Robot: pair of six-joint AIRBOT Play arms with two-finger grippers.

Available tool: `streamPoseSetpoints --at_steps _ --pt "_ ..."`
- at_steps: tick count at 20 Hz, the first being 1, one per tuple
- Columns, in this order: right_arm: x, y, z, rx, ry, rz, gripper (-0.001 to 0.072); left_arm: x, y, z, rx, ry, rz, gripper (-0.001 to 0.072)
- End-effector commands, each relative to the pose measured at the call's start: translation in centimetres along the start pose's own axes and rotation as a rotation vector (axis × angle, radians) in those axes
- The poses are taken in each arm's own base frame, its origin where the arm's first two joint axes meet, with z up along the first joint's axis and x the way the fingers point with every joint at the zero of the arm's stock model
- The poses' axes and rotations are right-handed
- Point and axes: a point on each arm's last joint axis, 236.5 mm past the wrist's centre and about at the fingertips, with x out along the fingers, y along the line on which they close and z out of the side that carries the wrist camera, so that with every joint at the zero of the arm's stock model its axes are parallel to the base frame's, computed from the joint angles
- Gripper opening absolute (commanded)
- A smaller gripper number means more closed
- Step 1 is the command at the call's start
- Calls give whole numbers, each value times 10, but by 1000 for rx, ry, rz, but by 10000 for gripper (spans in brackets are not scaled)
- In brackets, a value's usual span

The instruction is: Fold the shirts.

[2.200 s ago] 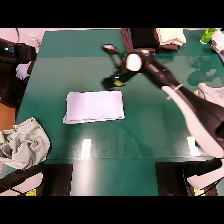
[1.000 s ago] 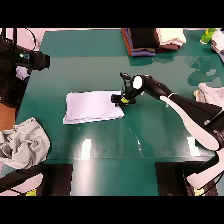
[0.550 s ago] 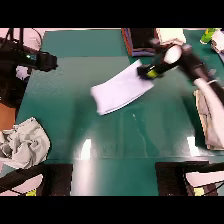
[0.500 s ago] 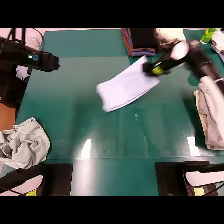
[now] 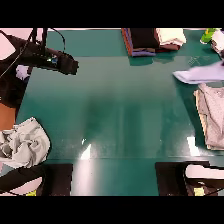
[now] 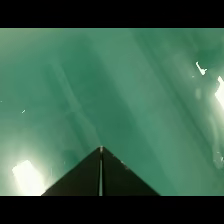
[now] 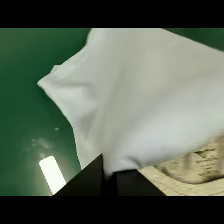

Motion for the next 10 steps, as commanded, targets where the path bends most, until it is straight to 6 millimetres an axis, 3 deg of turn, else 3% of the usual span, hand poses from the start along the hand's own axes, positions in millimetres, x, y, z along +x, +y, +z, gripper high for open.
streamPoseSetpoints --at_steps 1,5,10 --pt "-10 -49 11 101 -25 -13 18 1 -5 1 0 -5 -9 23" --pt "-22 -51 23 89 -63 -17 18 1 -5 1 -1 -4 -10 23" --pt "-93 -35 71 47 -234 1 18 1 -5 -3 0 13 -11 23"
